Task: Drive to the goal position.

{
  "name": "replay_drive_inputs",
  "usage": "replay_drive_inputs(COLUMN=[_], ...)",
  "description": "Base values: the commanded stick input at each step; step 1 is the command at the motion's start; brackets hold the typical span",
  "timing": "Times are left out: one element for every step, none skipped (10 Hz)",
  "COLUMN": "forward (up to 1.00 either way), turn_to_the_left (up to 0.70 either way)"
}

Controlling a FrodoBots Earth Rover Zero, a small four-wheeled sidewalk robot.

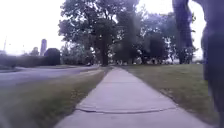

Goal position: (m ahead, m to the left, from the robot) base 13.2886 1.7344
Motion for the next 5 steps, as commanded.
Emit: replay_drive_inputs(forward=[0.7, 0.7, 0.7, 0.7, 0.7], turn_to_the_left=[0.0, 0.0, 0.0, 0.0, 0.0])
